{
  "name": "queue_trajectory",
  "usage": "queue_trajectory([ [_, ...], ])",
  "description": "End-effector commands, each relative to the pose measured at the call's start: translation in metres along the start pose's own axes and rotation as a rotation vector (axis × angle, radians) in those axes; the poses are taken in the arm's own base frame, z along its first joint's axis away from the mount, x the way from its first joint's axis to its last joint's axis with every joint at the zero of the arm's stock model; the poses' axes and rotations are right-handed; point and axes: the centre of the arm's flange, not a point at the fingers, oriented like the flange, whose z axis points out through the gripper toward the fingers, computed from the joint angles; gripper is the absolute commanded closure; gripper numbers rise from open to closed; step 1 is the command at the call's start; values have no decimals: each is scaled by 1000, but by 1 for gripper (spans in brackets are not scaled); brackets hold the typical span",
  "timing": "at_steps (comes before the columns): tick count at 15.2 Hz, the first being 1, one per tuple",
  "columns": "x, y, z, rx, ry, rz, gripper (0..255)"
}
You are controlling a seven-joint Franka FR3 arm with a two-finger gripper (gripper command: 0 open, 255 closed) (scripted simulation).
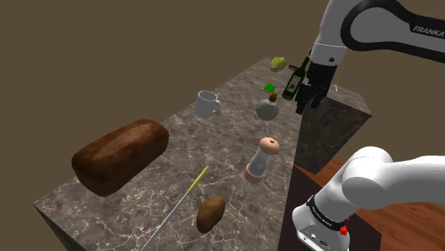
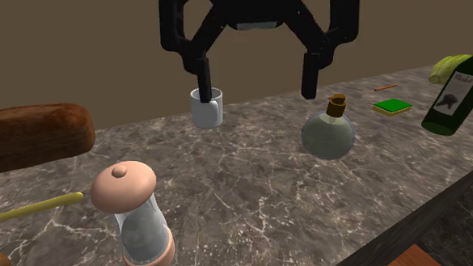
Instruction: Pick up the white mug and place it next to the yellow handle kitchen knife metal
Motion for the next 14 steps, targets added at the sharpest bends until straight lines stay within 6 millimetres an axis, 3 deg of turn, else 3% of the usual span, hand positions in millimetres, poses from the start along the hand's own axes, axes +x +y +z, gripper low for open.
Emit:
queue_trajectory([
  [1,0,0,0,0,0,0,0],
  [14,147,-63,35,27,43,19,0],
])
